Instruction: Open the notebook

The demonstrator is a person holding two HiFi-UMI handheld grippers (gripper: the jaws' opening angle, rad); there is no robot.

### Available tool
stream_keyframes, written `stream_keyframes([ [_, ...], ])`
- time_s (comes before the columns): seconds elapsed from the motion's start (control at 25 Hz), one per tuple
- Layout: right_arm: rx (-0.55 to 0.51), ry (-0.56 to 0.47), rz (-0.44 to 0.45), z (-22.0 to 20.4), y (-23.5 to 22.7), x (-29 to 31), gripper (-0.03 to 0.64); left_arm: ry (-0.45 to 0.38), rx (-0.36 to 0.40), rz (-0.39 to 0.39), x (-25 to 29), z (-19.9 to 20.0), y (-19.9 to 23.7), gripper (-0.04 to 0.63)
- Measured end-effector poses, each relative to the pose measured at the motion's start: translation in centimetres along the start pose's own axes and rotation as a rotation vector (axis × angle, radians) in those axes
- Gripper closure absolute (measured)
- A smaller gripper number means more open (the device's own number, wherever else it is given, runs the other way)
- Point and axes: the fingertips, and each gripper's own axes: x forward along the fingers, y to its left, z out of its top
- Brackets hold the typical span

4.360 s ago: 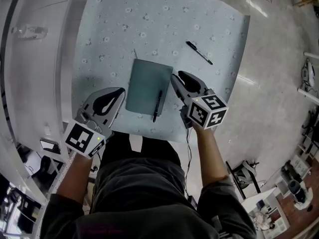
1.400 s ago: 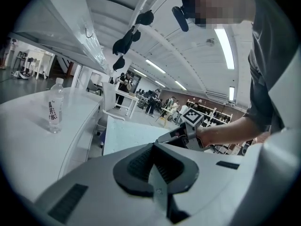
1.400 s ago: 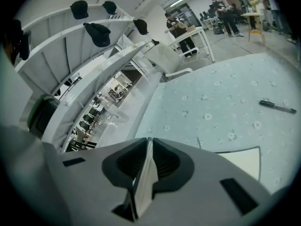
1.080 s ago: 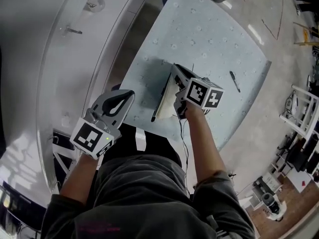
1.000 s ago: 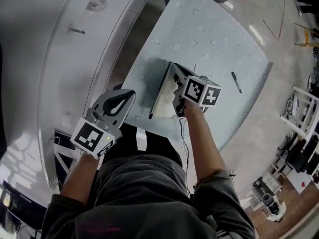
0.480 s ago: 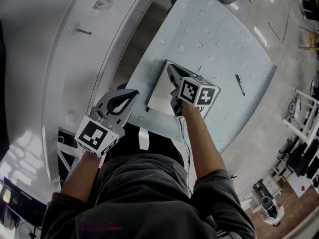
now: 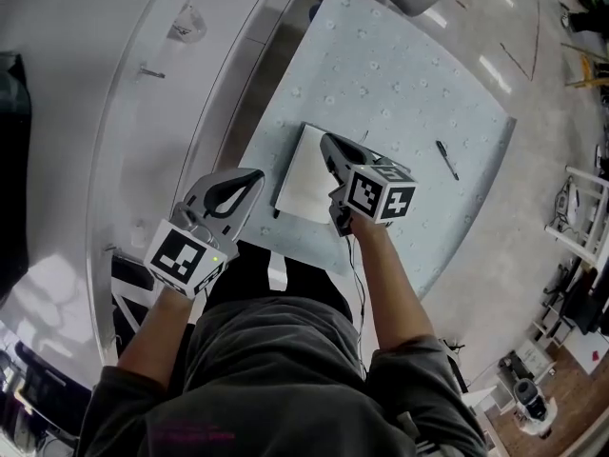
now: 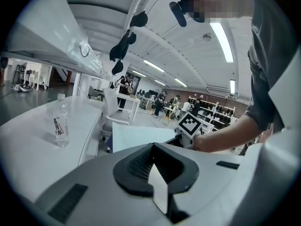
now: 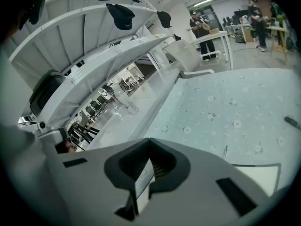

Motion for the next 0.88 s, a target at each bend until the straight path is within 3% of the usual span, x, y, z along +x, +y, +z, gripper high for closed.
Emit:
stream_keyframes([
  [0.44,-0.098,-0.133,0.038,3.0,3.0,-6.7,0.614,-0.033,0.116,-0.023,0.0,4.0,-3.2,0.595],
  [0.88,-0.167,-0.241,0.014,4.5,4.7,-14.1,0.614,-0.066,0.186,-0.077,0.2,7.2,-7.1,0.595],
])
